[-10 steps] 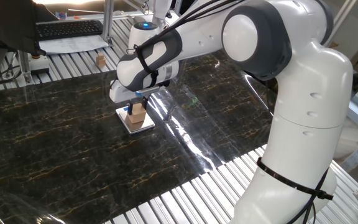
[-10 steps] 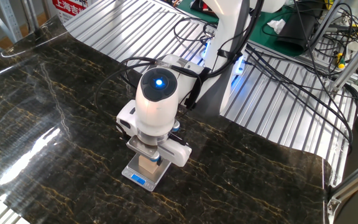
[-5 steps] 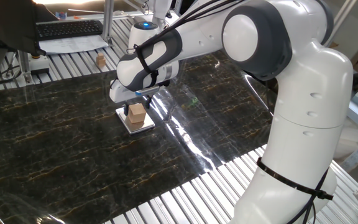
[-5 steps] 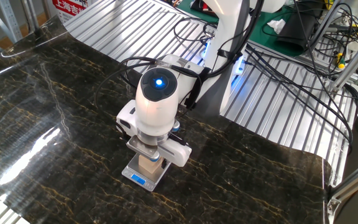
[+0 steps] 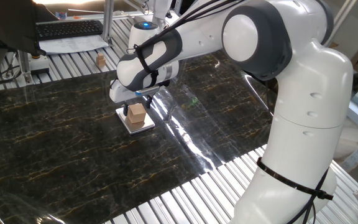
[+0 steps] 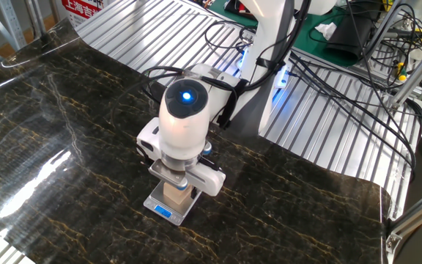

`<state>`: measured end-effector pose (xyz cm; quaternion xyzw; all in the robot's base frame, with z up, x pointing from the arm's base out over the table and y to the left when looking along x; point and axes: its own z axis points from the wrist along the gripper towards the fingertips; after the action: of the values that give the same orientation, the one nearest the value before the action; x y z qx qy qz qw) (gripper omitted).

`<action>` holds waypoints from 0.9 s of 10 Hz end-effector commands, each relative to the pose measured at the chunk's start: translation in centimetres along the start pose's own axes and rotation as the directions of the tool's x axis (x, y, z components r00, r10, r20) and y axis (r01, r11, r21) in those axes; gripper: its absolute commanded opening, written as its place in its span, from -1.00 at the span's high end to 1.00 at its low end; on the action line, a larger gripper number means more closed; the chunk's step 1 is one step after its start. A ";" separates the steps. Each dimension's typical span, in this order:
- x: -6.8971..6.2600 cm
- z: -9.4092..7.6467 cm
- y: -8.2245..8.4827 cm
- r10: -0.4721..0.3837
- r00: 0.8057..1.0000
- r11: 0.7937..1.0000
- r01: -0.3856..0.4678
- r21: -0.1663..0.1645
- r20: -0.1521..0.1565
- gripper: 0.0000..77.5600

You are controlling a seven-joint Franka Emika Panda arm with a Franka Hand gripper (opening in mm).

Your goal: Place the block on the scale

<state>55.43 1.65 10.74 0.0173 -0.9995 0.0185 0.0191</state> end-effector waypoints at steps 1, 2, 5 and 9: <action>-0.2 -1.1 -0.1 0.001 1.000 1.000 0.000 -0.020 0.004 -1.00; -0.2 -1.4 -0.2 0.002 1.000 1.000 -0.002 -0.020 0.006 -1.00; -0.7 -3.2 -0.4 0.012 1.000 0.999 -0.011 -0.035 0.015 -1.00; -1.3 -6.1 -1.1 0.005 1.000 0.999 -0.004 -0.042 0.021 -1.00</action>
<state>56.51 1.24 15.32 0.0150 -0.9998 -0.0018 0.0120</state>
